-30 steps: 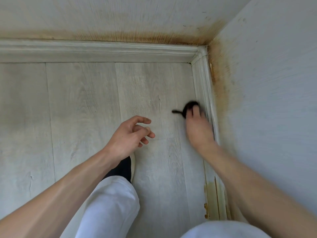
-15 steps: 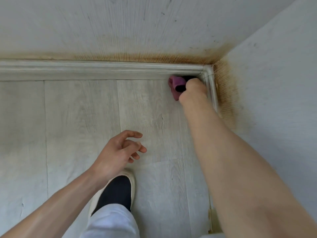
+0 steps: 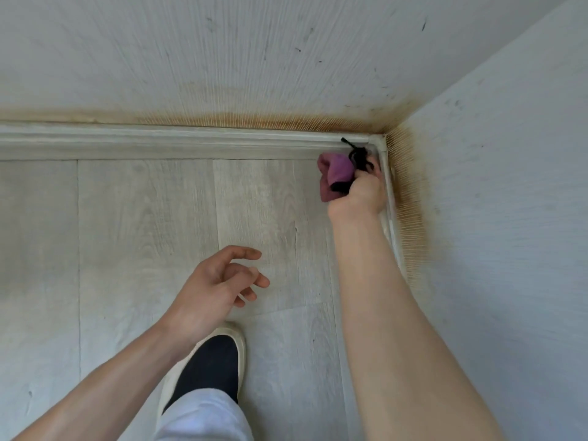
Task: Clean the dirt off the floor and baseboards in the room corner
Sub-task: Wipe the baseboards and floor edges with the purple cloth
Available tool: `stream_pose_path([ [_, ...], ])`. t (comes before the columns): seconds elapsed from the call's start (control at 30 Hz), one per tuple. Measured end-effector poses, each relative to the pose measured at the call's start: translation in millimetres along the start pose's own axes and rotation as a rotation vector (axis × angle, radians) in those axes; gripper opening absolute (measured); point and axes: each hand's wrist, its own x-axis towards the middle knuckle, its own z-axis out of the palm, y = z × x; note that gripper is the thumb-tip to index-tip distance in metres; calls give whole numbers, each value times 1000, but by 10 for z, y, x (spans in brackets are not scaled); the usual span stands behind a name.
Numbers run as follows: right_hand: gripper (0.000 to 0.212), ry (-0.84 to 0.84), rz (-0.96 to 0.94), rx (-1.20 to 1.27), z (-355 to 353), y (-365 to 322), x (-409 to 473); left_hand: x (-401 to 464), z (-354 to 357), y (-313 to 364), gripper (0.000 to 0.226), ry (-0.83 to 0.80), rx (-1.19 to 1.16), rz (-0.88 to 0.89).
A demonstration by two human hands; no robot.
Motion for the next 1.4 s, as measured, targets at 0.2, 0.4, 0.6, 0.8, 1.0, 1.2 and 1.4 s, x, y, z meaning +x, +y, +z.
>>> stream_pose_path([
  [0.2,45,69,147,-254,233,118,628,-59,-64,-36,25,16,0,-18],
  [0.4,43,-18,-198,-56,127,-175,23,-81,-94,-100,24,11,19,-41],
  [0.6,47,65,-244,-118,177,-103,102,-68,-53,-2,25,20,12,-14],
  [0.8,48,-104,-461,-605,75,91,-67,-120,-22,-65,23,1,3,-34],
  [1.0,50,26,-509,-469,-184,32,117,-176,-11,-117,23,-8,26,-30],
  [1.2,47,-21,-688,-731,162,176,-56,-253,-88,-165,25,35,28,-40],
  [1.4,47,-7,-413,-580,-293,124,12,-278,-40,-168,25,19,25,-34],
])
